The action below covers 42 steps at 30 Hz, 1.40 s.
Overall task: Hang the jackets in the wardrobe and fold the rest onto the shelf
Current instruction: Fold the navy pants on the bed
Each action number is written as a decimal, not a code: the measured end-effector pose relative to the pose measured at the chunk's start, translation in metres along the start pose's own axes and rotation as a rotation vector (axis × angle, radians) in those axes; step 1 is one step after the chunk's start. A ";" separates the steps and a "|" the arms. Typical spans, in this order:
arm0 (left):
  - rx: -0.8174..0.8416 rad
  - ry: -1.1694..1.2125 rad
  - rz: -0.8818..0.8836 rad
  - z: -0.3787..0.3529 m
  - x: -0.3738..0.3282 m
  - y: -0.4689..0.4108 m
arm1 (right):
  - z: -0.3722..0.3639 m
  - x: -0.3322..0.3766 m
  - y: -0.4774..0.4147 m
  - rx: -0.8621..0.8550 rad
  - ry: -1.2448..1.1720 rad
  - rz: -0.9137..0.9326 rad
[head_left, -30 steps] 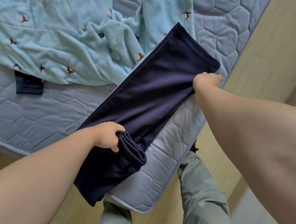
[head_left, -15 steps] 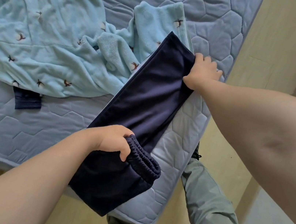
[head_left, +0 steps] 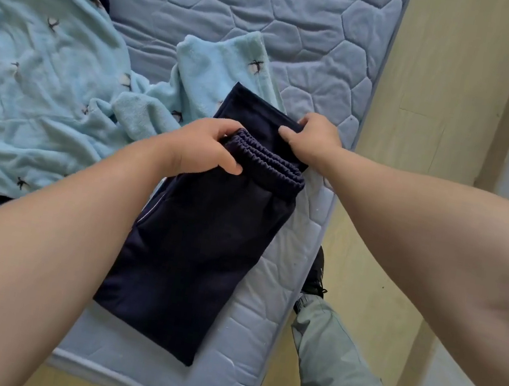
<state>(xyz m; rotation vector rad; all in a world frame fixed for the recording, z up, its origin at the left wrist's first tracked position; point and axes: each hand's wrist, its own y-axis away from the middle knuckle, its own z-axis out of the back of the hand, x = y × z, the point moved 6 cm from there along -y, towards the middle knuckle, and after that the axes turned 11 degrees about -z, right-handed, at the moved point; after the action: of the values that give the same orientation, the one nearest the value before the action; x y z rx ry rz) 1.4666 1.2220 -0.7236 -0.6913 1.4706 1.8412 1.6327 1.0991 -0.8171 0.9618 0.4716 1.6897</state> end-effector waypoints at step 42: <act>-0.816 -0.749 0.300 -0.102 0.078 0.072 | 0.016 0.055 0.035 0.140 0.194 0.180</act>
<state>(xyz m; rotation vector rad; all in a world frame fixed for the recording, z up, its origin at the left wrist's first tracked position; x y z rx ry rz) 1.3612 1.1265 -0.7609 -0.0592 0.3203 2.5543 1.6190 1.1354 -0.7625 0.9680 0.6547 1.9442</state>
